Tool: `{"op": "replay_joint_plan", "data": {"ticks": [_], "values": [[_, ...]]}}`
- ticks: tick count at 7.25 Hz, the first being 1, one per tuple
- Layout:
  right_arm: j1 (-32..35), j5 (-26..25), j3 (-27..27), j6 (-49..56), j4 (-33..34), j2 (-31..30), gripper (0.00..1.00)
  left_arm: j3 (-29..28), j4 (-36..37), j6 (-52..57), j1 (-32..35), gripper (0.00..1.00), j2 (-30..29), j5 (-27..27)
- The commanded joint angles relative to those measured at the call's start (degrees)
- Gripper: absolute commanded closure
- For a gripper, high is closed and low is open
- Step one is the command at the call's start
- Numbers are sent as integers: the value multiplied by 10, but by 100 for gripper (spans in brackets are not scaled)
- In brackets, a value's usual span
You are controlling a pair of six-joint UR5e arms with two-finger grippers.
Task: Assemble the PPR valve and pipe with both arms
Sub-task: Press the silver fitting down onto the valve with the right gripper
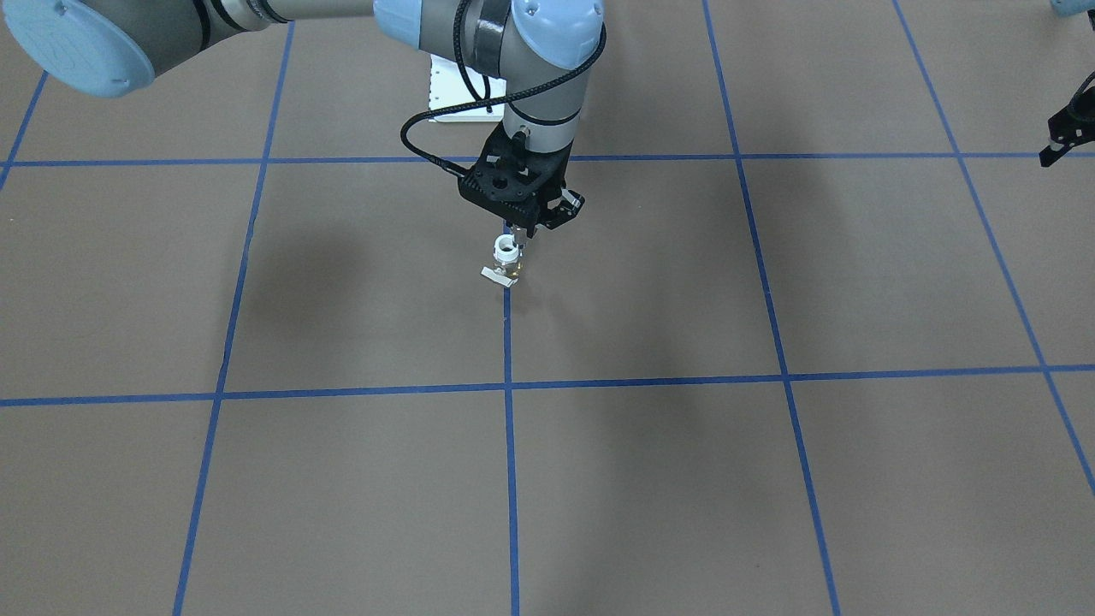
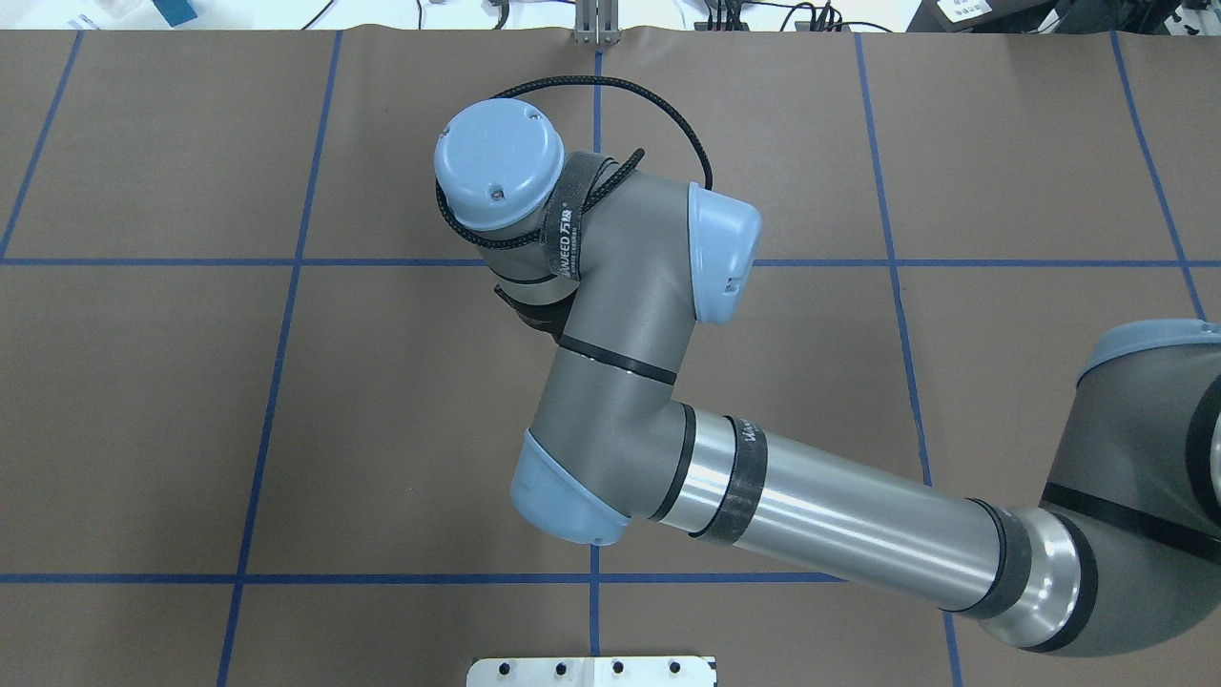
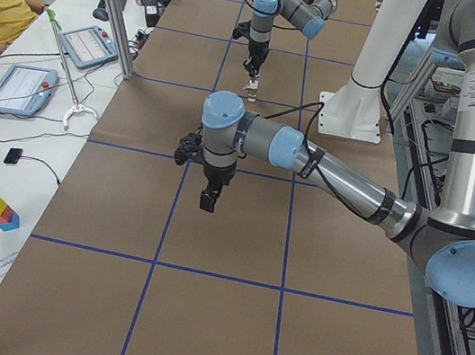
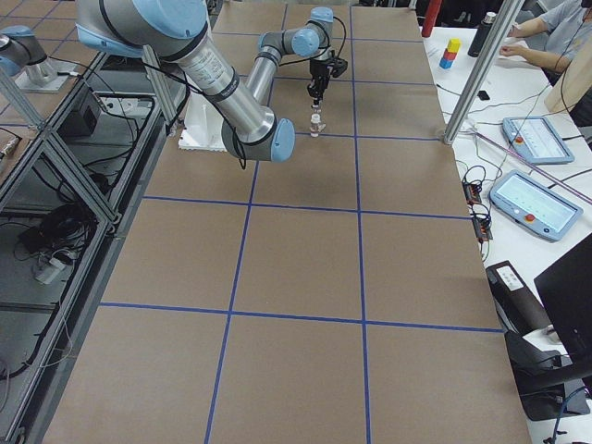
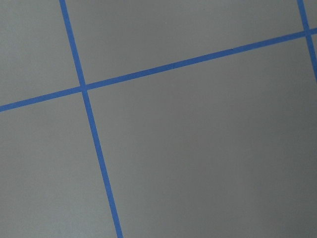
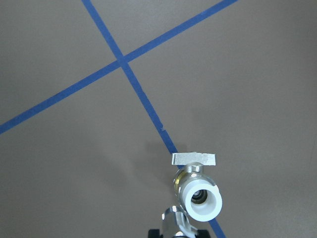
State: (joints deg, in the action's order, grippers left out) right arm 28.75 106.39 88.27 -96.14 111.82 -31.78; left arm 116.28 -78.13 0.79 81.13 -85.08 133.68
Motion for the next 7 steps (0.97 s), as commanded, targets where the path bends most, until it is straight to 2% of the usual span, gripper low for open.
{"op": "replay_joint_plan", "data": {"ticks": [1,7], "values": [[1,0,22,11,18,-19,100,-2,-1,0,-1,0,-1,0],[-5,0,22,12,10,-22,100,-1,-1,0,0,0,-1,0]]}}
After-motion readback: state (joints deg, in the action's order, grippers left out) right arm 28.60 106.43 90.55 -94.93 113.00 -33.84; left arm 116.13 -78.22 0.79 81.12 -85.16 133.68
